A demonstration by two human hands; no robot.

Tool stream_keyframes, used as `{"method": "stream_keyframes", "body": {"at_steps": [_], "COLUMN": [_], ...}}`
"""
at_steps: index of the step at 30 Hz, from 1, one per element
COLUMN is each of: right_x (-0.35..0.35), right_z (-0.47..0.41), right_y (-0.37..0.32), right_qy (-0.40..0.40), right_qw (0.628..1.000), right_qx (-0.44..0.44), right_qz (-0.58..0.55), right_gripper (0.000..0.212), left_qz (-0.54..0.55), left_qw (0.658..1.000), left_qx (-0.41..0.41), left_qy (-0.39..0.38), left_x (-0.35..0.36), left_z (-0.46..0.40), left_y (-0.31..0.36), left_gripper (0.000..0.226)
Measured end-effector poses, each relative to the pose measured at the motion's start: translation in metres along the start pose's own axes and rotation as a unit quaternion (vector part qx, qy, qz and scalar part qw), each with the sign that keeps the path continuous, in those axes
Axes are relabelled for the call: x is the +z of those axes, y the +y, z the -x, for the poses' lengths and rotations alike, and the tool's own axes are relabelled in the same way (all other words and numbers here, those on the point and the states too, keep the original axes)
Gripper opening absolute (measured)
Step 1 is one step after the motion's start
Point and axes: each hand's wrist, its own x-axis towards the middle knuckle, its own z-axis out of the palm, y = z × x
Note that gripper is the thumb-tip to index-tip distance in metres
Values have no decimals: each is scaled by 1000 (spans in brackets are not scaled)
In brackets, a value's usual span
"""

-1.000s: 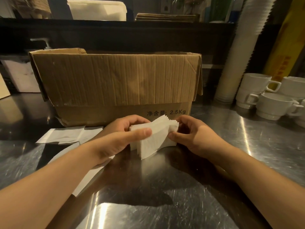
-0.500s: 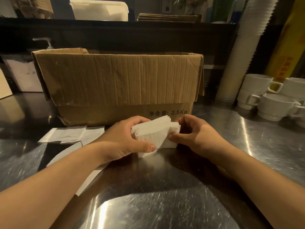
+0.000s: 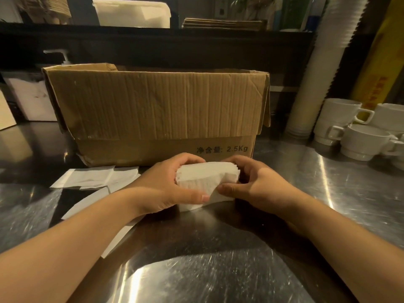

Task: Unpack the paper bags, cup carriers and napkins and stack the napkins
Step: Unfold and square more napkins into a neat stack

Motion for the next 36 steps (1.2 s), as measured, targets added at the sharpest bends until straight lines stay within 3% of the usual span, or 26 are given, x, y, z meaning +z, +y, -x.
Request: {"method": "stream_keyframes", "body": {"at_steps": [2, 6, 8, 10, 12, 15, 24, 31, 36], "right_x": [0, 1, 3, 2, 1, 0, 0, 0, 2], "right_z": [0, -1, -1, -1, 0, -1, 0, -2, 3], "right_y": [-1, 2, 3, 3, 4, 6, 4, 6, 4], "right_qy": [12, -48, -25, 11, 5, -20, -16, -3, 20], "right_qw": [1000, 999, 999, 999, 1000, 999, 997, 996, 1000], "right_qx": [7, 17, 1, -8, -13, -22, -29, -7, 15], "right_qz": [-17, -4, 30, 29, 11, 22, 75, 86, 15], "right_gripper": [41, 84, 83, 57, 47, 49, 51, 37, 34], "left_qz": [-8, -104, -111, -88, -72, -69, -44, -18, 23], "left_qw": [1000, 994, 993, 995, 997, 997, 999, 998, 995], "left_qx": [-22, -37, -29, -24, -10, 11, 14, -37, -81], "left_qy": [17, 6, 11, 26, 23, 25, 22, 39, 55], "left_x": [0, 5, 6, 4, 5, 7, 7, 8, 8], "left_z": [-2, -4, -5, -5, -5, -5, -3, -4, -3], "left_y": [-2, 1, 0, -3, -1, 3, 2, 2, 7], "left_gripper": [89, 112, 113, 104, 85, 64, 65, 37, 38]}}
